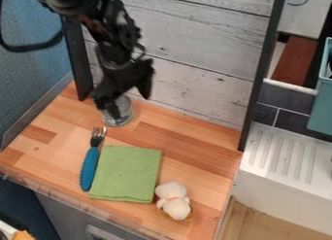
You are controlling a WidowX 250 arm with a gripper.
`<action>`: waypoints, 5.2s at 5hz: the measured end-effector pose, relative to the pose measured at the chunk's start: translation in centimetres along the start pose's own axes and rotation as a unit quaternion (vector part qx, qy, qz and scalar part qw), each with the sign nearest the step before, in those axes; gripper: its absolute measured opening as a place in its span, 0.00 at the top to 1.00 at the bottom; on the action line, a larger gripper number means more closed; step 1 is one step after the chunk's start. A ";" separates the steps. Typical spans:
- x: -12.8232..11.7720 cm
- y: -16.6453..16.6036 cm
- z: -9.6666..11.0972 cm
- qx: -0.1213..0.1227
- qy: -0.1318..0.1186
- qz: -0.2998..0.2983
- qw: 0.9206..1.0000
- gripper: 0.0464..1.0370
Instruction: The robot arm moved the can from the top left to the top right of the table.
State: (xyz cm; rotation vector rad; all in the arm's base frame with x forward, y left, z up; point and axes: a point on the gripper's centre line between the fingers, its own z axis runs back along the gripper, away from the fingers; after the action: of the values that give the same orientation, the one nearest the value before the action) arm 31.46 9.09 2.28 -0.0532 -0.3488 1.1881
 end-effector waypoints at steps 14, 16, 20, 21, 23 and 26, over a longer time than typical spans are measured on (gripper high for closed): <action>5.0 0.9 -13.4 0.123 0.002 0.222 0.967 0.04; 1.2 0.3 -12.6 0.114 0.029 0.161 0.980 0.04; -6.2 -3.6 -10.9 0.094 0.077 0.108 0.987 0.04; -8.5 -4.7 -10.1 0.082 0.088 0.084 0.989 0.04; -10.6 -5.2 -9.0 0.069 0.094 0.051 0.992 0.04; -7.4 -6.0 -6.0 0.043 0.061 0.069 0.995 0.04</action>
State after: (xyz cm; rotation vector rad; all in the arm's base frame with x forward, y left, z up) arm 36.21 0.87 -3.81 -0.0767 -0.1883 1.3281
